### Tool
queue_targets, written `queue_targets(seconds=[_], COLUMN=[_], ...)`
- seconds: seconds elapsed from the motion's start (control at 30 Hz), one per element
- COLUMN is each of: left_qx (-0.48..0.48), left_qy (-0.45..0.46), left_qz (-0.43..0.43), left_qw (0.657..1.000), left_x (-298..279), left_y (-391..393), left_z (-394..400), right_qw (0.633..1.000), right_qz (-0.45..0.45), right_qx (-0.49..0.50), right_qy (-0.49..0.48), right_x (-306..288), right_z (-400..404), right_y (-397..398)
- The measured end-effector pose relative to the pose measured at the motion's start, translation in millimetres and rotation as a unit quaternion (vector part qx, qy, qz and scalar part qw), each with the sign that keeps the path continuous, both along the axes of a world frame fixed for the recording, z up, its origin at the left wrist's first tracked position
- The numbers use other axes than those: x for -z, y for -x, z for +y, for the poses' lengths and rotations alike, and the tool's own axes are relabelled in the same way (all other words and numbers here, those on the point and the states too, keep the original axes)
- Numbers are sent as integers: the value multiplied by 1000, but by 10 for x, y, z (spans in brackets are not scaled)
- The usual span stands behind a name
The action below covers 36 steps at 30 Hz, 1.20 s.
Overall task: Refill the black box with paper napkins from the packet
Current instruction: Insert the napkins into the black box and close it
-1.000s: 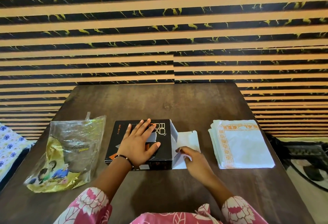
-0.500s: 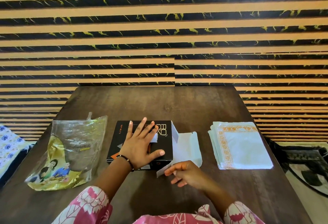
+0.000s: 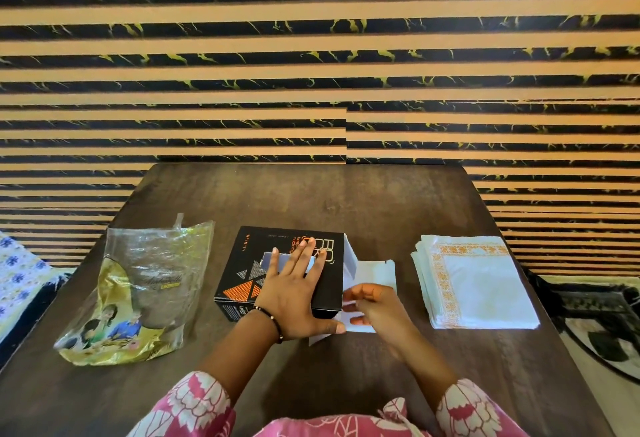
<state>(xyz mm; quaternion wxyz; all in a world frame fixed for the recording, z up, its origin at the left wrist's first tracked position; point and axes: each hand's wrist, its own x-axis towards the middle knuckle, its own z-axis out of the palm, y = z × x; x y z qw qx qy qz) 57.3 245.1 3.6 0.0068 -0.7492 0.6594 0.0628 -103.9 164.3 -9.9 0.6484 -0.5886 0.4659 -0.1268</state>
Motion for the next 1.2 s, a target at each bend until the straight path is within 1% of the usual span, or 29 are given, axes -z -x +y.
queue_targets(seconds=[0.1,0.2,0.3,0.53,0.63,0.73,0.83,1.07,1.2], left_qx=[1,-2,-5,-7,-9,-14,-15,-16,-19], left_qy=[1,10,17,20,23,28,20,30,46], left_qz=[9,14,17,15,18,20,13,14,6], left_qw=[1000,1000,1000,1000,1000,999,1000,999,999], left_x=[-1,15,39,17,26,21,13,15,10], left_y=[-13,-24,-22,-17,-13,-5,2,11,25], left_z=[-15,-8,-12,-8,-9,-9,-5,-25,-41], right_qw=[1000,999,998,1000,1000,1000,999,998,996], right_qz=[5,-4,7,4,8,2,13,29,35], right_qx=[1,36,51,-22,-23,-13,-21,-49,-5], right_qy=[4,-36,-30,6,10,-20,-24,14,86], right_x=[-13,-44,-105,-196,-171,-128,-99,-128,-148], right_z=[-114,-321,-501,-543,-528,-551,-552,-526,-491], right_y=[-105,-138,-157,-430,-479,-488,-515,-482,-208])
